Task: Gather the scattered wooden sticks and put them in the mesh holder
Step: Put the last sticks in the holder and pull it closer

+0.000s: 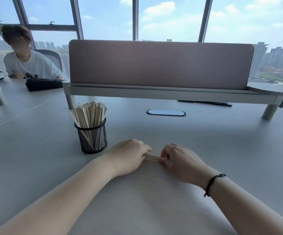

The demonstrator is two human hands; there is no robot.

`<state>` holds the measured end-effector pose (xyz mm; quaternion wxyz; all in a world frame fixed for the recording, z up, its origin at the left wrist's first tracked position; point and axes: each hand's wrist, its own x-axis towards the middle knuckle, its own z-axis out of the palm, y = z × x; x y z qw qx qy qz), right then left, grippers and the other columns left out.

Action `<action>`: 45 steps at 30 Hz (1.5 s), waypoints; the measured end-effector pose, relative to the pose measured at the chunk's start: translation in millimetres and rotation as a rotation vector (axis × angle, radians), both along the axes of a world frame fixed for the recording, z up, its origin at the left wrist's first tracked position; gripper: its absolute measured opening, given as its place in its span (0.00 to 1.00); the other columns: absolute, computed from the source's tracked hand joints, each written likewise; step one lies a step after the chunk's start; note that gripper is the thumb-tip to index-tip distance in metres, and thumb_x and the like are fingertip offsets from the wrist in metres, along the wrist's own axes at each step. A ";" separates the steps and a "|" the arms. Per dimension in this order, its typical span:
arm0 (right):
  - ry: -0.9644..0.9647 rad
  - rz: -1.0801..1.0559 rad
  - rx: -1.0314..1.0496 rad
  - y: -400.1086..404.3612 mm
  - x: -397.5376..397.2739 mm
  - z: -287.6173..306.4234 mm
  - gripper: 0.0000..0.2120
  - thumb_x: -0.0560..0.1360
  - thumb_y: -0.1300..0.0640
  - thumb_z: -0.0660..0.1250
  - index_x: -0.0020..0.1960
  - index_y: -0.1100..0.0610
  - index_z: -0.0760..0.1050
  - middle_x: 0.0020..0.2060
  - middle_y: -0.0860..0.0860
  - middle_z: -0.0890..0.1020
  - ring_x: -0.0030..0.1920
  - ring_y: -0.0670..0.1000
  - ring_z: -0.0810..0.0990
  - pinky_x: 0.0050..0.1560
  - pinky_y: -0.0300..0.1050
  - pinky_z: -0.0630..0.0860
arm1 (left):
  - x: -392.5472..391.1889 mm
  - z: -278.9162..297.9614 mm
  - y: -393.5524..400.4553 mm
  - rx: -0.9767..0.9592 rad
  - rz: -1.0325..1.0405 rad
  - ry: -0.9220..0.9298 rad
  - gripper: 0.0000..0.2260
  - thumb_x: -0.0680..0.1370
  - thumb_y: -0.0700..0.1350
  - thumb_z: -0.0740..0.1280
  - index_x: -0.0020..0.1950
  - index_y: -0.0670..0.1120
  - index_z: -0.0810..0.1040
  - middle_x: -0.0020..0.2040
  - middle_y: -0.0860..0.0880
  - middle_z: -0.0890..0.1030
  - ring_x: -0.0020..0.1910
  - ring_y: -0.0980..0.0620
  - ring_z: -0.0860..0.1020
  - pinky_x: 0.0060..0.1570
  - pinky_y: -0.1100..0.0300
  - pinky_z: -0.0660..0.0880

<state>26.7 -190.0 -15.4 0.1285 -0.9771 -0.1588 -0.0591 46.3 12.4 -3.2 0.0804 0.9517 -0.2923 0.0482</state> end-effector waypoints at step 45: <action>-0.068 0.068 0.062 -9.1 -0.5 -1.7 0.15 0.75 0.38 0.67 0.53 0.48 0.75 0.45 0.44 0.78 0.46 0.50 0.78 0.44 0.48 0.74 | -11.2 -7.4 -13.9 0.034 -0.032 0.003 0.05 0.84 0.47 0.55 0.50 0.49 0.67 0.54 0.44 0.75 0.54 0.41 0.77 0.46 0.53 0.67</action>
